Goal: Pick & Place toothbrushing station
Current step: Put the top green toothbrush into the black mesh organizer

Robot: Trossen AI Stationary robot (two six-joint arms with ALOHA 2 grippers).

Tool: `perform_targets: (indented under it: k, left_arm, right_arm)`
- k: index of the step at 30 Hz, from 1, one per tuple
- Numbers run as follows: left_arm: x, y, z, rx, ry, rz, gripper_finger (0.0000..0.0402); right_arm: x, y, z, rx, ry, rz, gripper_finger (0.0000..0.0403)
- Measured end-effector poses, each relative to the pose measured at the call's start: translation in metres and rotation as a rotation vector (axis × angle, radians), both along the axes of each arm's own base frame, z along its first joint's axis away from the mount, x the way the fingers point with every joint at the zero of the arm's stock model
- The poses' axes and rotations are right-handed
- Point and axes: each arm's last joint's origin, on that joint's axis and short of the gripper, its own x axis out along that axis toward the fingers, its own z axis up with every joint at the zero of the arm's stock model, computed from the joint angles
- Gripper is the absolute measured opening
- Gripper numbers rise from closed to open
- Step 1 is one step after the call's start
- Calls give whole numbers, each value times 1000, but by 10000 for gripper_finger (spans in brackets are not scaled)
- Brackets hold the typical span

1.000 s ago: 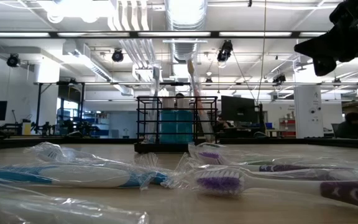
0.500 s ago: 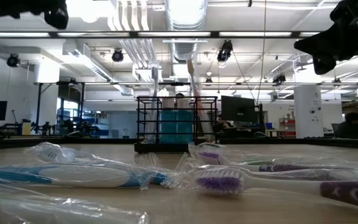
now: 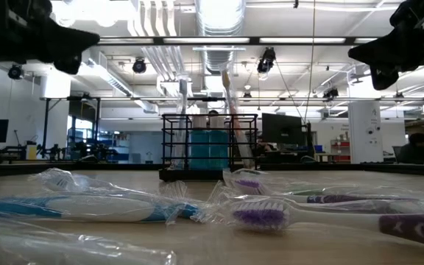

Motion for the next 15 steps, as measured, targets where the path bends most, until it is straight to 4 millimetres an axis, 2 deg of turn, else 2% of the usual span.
perform_targets:
  k: [9, 15]
  left_arm:
    - [0, 8, -34, -12, 87, 54, 3]
    - [-1, 9, -36, 0, 102, 65, 4]
  right_arm:
    - [0, 0, 0, 16, -3, -6, 8]
    - [3, -2, -3, 44, 27, -96, 8]
